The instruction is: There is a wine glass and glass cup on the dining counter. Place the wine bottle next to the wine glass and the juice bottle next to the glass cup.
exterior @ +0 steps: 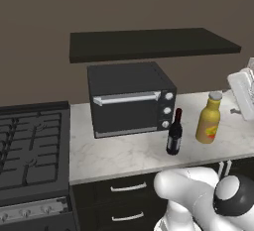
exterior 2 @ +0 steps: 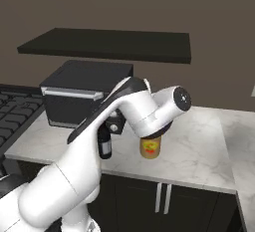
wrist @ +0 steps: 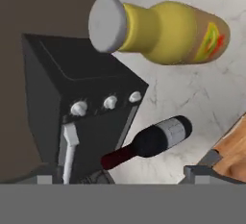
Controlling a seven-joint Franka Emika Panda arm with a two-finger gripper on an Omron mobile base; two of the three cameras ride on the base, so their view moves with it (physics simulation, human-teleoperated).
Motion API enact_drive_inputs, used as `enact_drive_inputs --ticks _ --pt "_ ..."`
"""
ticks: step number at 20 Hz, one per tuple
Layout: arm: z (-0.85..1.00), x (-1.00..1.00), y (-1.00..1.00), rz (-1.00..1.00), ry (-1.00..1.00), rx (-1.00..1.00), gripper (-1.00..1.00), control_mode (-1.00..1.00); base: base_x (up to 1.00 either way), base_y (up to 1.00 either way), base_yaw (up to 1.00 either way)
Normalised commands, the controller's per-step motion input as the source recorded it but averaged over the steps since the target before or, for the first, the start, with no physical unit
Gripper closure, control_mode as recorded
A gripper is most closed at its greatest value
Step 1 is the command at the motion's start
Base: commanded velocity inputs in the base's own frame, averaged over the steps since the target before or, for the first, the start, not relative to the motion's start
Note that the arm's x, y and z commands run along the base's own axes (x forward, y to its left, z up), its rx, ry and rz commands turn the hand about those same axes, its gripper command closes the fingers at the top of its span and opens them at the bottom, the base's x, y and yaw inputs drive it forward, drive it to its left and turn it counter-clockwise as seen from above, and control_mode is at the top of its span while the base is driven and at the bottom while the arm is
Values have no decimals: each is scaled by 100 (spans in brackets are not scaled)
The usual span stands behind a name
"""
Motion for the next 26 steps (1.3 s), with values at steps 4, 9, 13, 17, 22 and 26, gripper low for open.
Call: enact_drive_inputs --ticks 4,9,13,17,22,26 --pt "0 45 -87 -24 13 49 -100 -100 0 0 0" --pt "-4 19 -51 -10 20 48 -100 -100 0 0 0" --pt "-29 24 -1 0 27 38 -100 -100 0 0 0" --pt "-18 21 6 0 35 30 -100 -100 0 0 0" --pt "-1 16 15 0 31 20 -100 -100 0 0 0" --pt "-7 7 26 0 22 12 -100 -100 0 0 0"
